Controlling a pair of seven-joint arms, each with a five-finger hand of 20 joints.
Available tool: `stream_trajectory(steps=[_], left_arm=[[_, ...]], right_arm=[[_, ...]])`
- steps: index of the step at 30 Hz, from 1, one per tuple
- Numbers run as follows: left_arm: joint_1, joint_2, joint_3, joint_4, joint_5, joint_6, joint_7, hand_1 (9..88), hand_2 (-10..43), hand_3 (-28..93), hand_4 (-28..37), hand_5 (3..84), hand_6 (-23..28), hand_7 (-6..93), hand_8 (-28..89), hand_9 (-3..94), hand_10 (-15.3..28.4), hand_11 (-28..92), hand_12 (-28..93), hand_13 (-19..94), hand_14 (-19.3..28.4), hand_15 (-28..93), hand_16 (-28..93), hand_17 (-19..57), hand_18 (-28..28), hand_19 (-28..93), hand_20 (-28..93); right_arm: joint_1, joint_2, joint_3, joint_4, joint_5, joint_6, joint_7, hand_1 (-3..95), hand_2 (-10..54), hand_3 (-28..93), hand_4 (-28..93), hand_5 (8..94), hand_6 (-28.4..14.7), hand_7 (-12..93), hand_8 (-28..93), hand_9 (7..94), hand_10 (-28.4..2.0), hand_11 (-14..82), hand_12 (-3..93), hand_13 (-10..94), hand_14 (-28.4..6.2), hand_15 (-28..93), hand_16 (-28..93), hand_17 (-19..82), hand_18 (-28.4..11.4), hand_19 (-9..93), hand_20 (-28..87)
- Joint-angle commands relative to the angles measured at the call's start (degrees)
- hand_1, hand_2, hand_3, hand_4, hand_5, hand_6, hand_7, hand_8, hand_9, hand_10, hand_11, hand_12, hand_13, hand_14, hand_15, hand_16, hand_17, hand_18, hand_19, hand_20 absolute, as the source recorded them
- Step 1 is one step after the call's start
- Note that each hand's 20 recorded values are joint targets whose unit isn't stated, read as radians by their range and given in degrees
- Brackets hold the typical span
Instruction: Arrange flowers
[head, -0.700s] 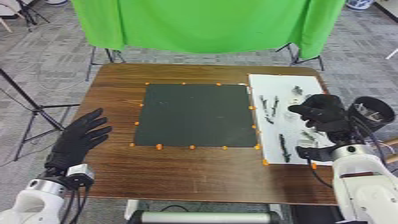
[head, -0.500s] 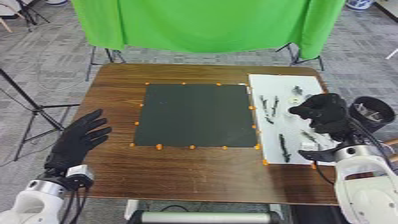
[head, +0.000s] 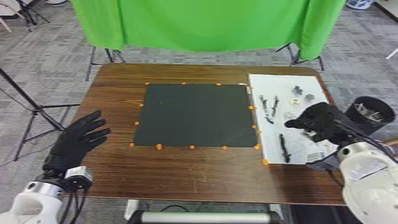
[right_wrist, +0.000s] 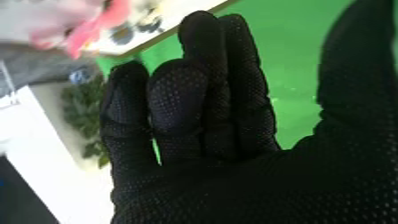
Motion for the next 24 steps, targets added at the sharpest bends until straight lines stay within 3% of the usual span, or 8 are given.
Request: stream_trajectory(steps=[1,12,24], left_arm=[[0.7,0.22,-0.42,-0.43,-0.26,0.62,0.03,26.4,1.7,71,-26.0,30.8,4.2,19.2,-11,27.2,13.0,22,13,23,17.2,35,-2,-9.2,22.9,46,6],[0.7,0.54,-0.29,-0.34,-0.30,0.57,-0.08,26.4,1.7,71,-26.0,30.8,4.2,19.3,-11,27.3,13.0,22,13,23,17.2,35,-2,-9.2,22.9,46,6],[-0.1,0.62,0.19,0.03,-0.03,-0.17,-0.59,26.4,1.7,71,-26.0,30.9,4.3,19.2,-11,27.2,13.0,22,13,23,17.2,35,-2,-9.2,22.9,46,6]], right_arm=[[2.0,2.5,-2.4,-1.1,-4.4,-9.7,5.0,21.0,-9.5,76,-28,65.1,-1.9,33,-17,65.5,-13.3,48.2,31.8,64,-10.7,81,33,41,-20.3,89,30],[3.7,2.7,-7.5,0.6,-10.7,-18.1,8.5,15.7,-9.5,79,-28,67.7,-1.5,35,-16,66.7,-13.8,52.0,35.6,64,-10.8,82,34,41,-20.7,91,30],[4.1,3.8,-12.8,4.2,-13.7,-16.6,9.3,19.1,-9.5,80,-28,67.7,-1.2,35,-17,66.8,-13.8,53.2,37.0,64,-10.8,82,35,41,-20.7,91,30]])
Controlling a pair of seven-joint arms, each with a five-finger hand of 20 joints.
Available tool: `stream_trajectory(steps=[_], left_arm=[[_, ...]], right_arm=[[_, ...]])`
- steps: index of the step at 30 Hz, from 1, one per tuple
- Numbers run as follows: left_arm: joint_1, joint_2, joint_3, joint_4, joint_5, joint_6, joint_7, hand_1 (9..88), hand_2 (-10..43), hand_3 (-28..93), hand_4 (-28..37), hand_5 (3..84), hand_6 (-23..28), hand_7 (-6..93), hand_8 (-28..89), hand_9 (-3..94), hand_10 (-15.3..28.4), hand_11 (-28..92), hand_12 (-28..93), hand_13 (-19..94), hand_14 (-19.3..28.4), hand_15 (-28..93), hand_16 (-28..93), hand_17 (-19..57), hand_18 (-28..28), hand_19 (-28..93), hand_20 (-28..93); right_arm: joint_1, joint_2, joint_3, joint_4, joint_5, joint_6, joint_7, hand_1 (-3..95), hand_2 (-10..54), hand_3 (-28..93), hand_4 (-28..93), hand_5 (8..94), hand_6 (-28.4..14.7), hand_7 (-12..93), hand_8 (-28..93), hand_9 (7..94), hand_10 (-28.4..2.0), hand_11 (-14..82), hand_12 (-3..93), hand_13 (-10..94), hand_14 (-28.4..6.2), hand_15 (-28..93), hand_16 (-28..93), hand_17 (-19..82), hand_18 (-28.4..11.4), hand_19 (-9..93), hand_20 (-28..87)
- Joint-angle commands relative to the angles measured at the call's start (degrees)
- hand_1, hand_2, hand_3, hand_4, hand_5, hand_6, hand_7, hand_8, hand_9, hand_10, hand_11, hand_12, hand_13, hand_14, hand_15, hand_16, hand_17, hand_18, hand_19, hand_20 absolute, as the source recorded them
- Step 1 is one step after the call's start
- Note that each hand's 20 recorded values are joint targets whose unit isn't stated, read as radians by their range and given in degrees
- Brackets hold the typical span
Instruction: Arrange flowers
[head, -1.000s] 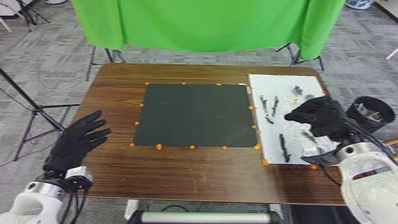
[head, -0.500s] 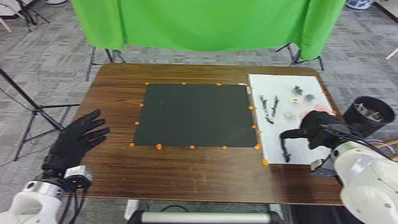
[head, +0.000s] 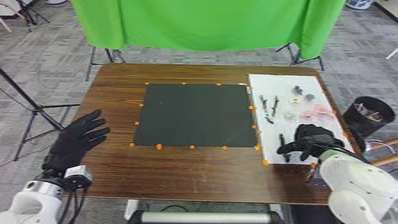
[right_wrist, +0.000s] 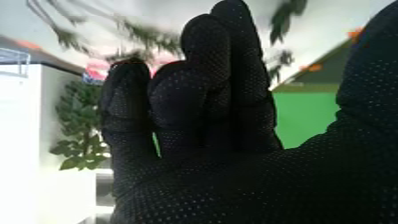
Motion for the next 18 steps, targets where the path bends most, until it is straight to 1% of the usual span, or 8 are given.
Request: stream_trajectory(steps=[1,7,9,10,12,14,16,18], left_arm=[[-0.1,0.03,0.28,0.08,0.05,-0.32,-0.68,26.4,1.7,70,-26.0,30.9,4.3,19.1,-11,27.2,13.0,22,13,23,17.2,35,-2,-9.2,22.9,46,6],[0.3,0.11,0.54,-0.08,-0.18,0.06,-0.16,26.4,1.7,71,-26.0,30.9,4.3,19.0,-11,27.3,13.0,22,13,23,17.2,35,-2,-9.2,22.9,46,6],[0.5,0.20,0.68,-0.19,-0.34,0.35,0.17,26.4,1.7,71,-26.0,30.9,4.3,19.1,-11,27.3,13.0,22,13,23,17.2,35,-2,-9.3,22.9,46,6],[0.3,-0.03,0.62,-0.19,-0.17,0.19,-0.26,26.4,1.7,71,-26.1,30.9,4.3,19.1,-11,27.3,13.1,22,13,23,17.1,35,-2,-9.2,22.9,46,6],[0.3,-0.17,0.49,-0.11,-0.10,-0.02,-0.50,26.3,1.8,71,-26.0,30.9,4.3,19.1,-11,27.3,13.1,22,13,23,17.1,35,-2,-9.3,22.9,46,6],[0.1,-0.12,0.60,-0.09,-0.17,0.17,-0.33,26.3,1.8,71,-26.0,30.8,4.2,19.2,-11,27.2,13.1,22,13,23,17.1,35,-2,-9.3,22.9,46,6],[0.3,-0.06,0.53,-0.12,-0.16,0.16,-0.30,26.3,1.8,71,-26.0,30.8,4.2,19.2,-11,27.3,13.1,22,13,23,17.2,35,-2,-9.3,22.9,46,6],[0.2,-0.39,0.36,-0.09,0.00,-0.13,-0.67,26.4,1.8,70,-26.0,30.8,4.2,19.2,-11,27.2,13.1,22,13,23,17.2,35,-2,-9.3,22.9,46,6]], right_arm=[[-0.2,1.1,-3.3,2.5,-3.2,2.0,0.1,19.3,-9.5,81,-28,67.7,-1.2,35,-17,67.0,-13.8,53.6,37.2,64,-10.8,82,35,41,-20.8,91,30],[1.1,1.5,-7.4,5.2,-3.8,7.6,0.8,26.6,-9.5,83,-28,71.2,0.7,38,-18,70.5,-12.5,54.6,38.5,68,-9.3,82,34,44,-20.4,92,30],[1.4,1.7,-8.9,6.1,-4.5,10.1,0.9,32.0,-9.5,80,-28,71.8,0.8,38,-6,72.7,-11.6,54.2,39.0,70,-8.6,82,35,45,-20.4,93,30],[1.2,1.4,-9.0,6.3,-4.9,10.1,0.5,35.7,-9.5,78,-28,72.3,0.7,39,-2,74.1,-11.0,54.0,39.1,71,-8.1,82,36,46,-20.2,93,31],[1.2,1.3,-10.1,6.7,-5.6,11.0,0.0,41.5,-9.5,76,-28,73.7,0.7,40,-1,76.6,-9.4,49.4,47.9,72,-7.7,82,37,47,-20.1,93,33],[1.0,1.2,-10.8,7.0,-6.0,10.8,-0.5,42.6,-9.5,76,-28,74.3,0.8,40,-1,77.2,-9.0,48.1,49.9,73,-7.6,82,37,47,-20.0,93,33],[0.9,0.8,-11.0,6.9,-5.8,9.1,-0.6,47.7,-9.5,78,-28,79.3,2.0,40,-1,82.7,-7.2,44.6,54.9,76,-6.6,82,39,49,-20.1,93,37],[0.3,0.7,-10.7,6.8,-5.1,8.5,-1.3,48.8,-9.5,78,-28,80.7,2.1,40,-1,83.7,-6.9,44.8,55.3,77,-6.6,82,39,50,-20.3,93,37]])
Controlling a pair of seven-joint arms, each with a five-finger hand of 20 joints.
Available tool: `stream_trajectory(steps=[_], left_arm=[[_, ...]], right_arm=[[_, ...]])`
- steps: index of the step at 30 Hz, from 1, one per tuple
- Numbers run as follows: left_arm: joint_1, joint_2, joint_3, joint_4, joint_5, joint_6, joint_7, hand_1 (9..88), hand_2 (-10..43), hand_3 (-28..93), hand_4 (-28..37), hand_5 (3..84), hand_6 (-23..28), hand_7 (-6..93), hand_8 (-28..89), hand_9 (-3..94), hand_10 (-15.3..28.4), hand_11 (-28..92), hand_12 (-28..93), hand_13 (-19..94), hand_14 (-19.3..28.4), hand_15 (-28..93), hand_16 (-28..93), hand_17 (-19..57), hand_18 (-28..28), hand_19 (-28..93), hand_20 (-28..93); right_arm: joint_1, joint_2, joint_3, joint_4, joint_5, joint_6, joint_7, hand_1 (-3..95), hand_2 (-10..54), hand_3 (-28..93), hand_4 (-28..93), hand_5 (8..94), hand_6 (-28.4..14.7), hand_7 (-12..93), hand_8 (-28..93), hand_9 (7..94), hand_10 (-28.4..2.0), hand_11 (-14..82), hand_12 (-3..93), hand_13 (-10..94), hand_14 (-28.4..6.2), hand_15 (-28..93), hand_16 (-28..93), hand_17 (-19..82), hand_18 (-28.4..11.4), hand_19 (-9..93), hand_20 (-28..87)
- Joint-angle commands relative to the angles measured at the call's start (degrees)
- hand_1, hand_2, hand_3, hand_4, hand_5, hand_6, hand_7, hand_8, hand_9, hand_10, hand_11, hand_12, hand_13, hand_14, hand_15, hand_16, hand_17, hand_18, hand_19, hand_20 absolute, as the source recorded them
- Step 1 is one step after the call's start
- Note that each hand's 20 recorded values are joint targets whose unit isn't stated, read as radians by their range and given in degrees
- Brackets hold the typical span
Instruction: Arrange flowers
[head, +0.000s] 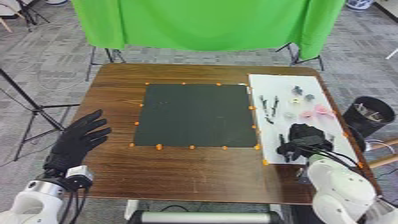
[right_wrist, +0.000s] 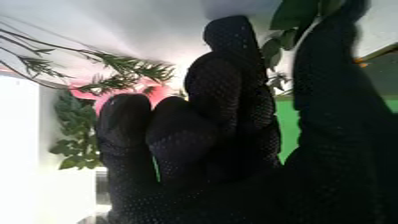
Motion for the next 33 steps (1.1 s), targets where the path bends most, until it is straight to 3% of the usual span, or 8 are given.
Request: stream_trajectory(steps=[1,6,12,19,33], left_arm=[[0.6,-0.42,-0.14,-0.16,0.00,-0.07,-0.53,26.3,1.8,70,-26.0,30.8,4.2,19.2,-11,27.2,13.1,22,13,23,17.2,35,-2,-9.2,22.9,46,6],[0.5,-0.62,-0.06,-0.14,-0.01,-0.03,-0.63,26.3,1.8,71,-26.1,30.9,4.3,19.1,-11,27.2,13.1,22,13,23,17.2,35,-2,-9.2,22.8,46,6],[0.8,-0.90,-0.37,-0.24,0.05,0.13,-0.73,26.2,1.9,71,-26.0,30.9,4.2,19.1,-11,27.2,13.0,22,13,23,17.2,35,-2,-9.2,22.9,46,6],[0.5,-0.78,-0.27,-0.15,0.06,-0.03,-0.78,26.3,1.8,71,-26.0,30.8,4.2,19.3,-11,27.3,13.1,22,13,23,17.2,35,-2,-9.3,22.9,46,6],[1.2,-0.46,-1.46,-0.60,-0.09,0.55,-0.42,26.2,1.7,71,-26.0,30.8,4.2,19.2,-11,27.2,13.0,22,13,23,17.2,35,-2,-9.2,22.9,46,6]], right_arm=[[-3.1,-1.2,-1.8,1.5,1.0,-4.4,-2.6,48.6,-9.5,79,-28,81.0,1.9,40,0,83.9,-6.9,45.1,55.5,77,-6.6,82,39,50,-20.2,93,38],[-5.0,-1.8,-0.5,2.0,5.1,0.3,-6.1,46.0,-9.5,87,-27,77.9,0.5,44,8,82.3,-6.9,46.7,60.9,76,-6.8,83,41,49,-20.1,93,40],[-5.9,-1.5,0.0,2.7,9.5,14.0,-9.1,40.0,-9.0,89,-17,67.7,0.5,55,19,76.4,-8.5,54.9,65.0,74,-7.6,86,40,47,-20.9,93,45],[-4.3,-0.9,1.1,1.6,11.4,23.1,-10.8,34.8,-4.7,92,-13,63.4,-0.6,60,24,75.8,-8.9,58.1,65.1,74,-7.9,89,39,47,-20.9,93,48],[2.7,-1.1,-1.2,0.7,13.0,25.8,-11.1,33.7,-4.6,93,-11,63.0,-1.3,62,23,76.7,-9.1,58.9,64.9,74,-8.2,90,38,47,-21.2,93,50]])
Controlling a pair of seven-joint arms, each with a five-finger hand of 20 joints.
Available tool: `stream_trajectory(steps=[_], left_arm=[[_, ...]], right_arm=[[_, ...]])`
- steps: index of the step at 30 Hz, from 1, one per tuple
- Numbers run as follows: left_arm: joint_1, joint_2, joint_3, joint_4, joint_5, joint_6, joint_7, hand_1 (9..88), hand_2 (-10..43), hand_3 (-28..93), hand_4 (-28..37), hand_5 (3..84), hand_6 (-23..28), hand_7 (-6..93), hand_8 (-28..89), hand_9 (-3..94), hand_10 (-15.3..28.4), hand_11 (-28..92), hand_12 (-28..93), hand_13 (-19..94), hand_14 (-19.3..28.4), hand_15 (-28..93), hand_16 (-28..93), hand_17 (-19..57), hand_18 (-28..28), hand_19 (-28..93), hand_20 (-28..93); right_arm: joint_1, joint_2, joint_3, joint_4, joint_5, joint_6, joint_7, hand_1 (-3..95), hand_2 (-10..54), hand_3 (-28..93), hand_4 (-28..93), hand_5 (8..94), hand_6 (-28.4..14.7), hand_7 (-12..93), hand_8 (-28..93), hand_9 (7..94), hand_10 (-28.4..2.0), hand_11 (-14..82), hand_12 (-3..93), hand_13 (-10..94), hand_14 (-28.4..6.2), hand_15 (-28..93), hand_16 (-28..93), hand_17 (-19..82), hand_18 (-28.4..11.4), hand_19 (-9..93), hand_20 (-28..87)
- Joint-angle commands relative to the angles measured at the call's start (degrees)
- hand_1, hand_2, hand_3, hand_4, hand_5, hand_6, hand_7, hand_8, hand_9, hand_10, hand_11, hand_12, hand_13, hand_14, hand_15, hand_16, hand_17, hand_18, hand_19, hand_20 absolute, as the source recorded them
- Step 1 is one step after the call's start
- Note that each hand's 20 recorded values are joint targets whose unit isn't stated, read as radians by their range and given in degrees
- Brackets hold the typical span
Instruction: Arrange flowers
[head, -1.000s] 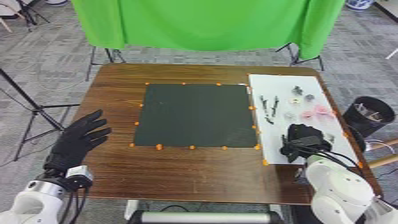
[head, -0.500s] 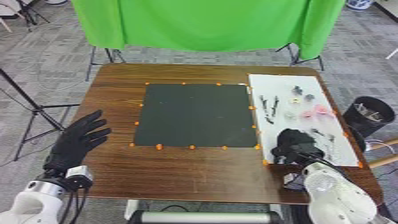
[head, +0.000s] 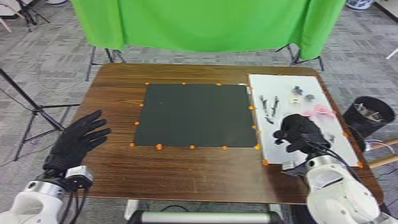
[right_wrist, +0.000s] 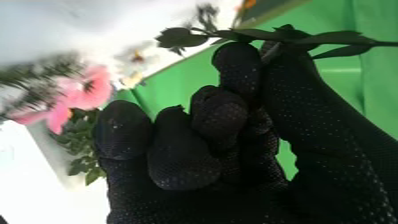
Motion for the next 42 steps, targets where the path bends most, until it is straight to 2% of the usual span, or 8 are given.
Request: stream_trajectory(steps=[1,10,13,15,21,25,32,42], left_arm=[[1.3,0.11,-1.34,-0.62,-0.18,0.56,0.15,26.3,1.7,71,-26.0,30.9,4.2,19.2,-11,27.2,13.0,22,13,23,17.2,35,-2,-9.2,22.9,46,6],[4.1,2.56,-5.02,-1.45,-0.59,0.46,0.03,26.3,1.7,71,-26.0,30.9,4.3,19.1,-11,27.2,13.0,22,13,23,17.2,34,-2,-9.3,22.9,46,6],[5.1,3.99,-7.94,-1.28,0.52,-1.58,-2.35,26.2,1.6,71,-25.9,30.8,4.3,19.0,-11,27.2,13.0,22,13,23,17.2,34,-2,-9.3,22.9,46,6],[6.7,4.94,-10.28,-1.54,0.49,-1.64,-2.56,26.2,1.6,71,-25.9,30.9,4.3,19.0,-11,27.2,13.0,22,14,23,17.2,34,-2,-9.2,22.9,46,6],[11.1,6.31,-16.19,-2.68,0.19,-0.87,-2.28,25.6,1.6,70,-26.2,30.8,4.3,19.0,-11,27.1,13.0,22,14,23,17.1,34,-2,-9.3,22.8,46,6],[13.0,6.41,-18.37,-3.23,-0.27,0.29,-1.28,25.3,1.6,70,-26.6,30.8,4.3,19.0,-11,27.0,13.0,22,14,23,17.1,34,-2,-9.3,22.9,46,6],[13.1,6.41,-18.56,-3.11,-0.45,0.60,-0.66,25.1,1.5,71,-27.2,30.8,4.3,18.9,-11,27.1,13.1,22,14,23,17.1,34,-2,-9.3,22.9,46,6],[6.4,8.23,-13.32,-1.15,0.35,-1.66,-2.74,25.0,1.4,71,-27.3,30.8,4.3,18.9,-11,27.0,13.1,22,14,23,17.1,34,-2,-9.3,22.9,46,6]], right_arm=[[5.7,0.0,-2.6,-0.4,0.1,1.4,-1.0,33.8,-4.6,93,-11,63.1,-1.4,62,23,76.8,-9.1,59.0,64.9,74,-8.2,90,38,47,-21.2,93,50],[17.4,-2.0,-11.6,2.3,0.7,0.7,-3.4,34.1,-5.5,93,-11,63.4,-1.5,62,23,77.1,-8.9,58.7,65.1,74,-8.2,90,39,48,-21.2,93,50],[22.4,-3.1,-16.2,3.8,0.6,1.2,-4.2,34.0,-5.7,93,-10,63.5,-1.5,62,23,77.2,-8.9,58.5,65.1,74,-8.2,90,39,48,-21.2,93,50],[25.9,-4.2,-19.7,5.4,0.1,1.8,-4.9,34.0,-5.7,93,-11,63.6,-1.5,62,23,77.3,-8.9,58.5,65.2,75,-8.2,90,39,48,-21.2,93,50],[34.3,-7.8,-28.5,9.7,-0.2,1.6,-6.3,34.0,-6.0,93,-10,63.6,-1.5,61,23,77.7,-8.7,58.3,65.1,75,-8.1,89,39,48,-21.3,93,51],[38.1,-11.2,-33.1,12.9,-0.9,-0.1,-7.3,34.0,-6.1,93,-10,63.7,-1.5,61,23,77.9,-8.8,58.2,65.3,75,-8.1,89,39,48,-21.3,93,51],[41.9,-16.6,-40.1,18.3,-2.1,-0.5,-8.3,34.2,-6.1,93,-11,63.8,-1.5,61,23,78.0,-8.7,58.0,65.2,75,-8.2,89,39,48,-21.2,93,51],[45.3,-23.3,-48.3,26.2,-3.5,1.1,-5.8,34.3,-6.3,93,-11,63.8,-1.5,61,23,78.0,-8.7,57.9,65.4,75,-8.2,89,39,48,-21.3,93,51]])
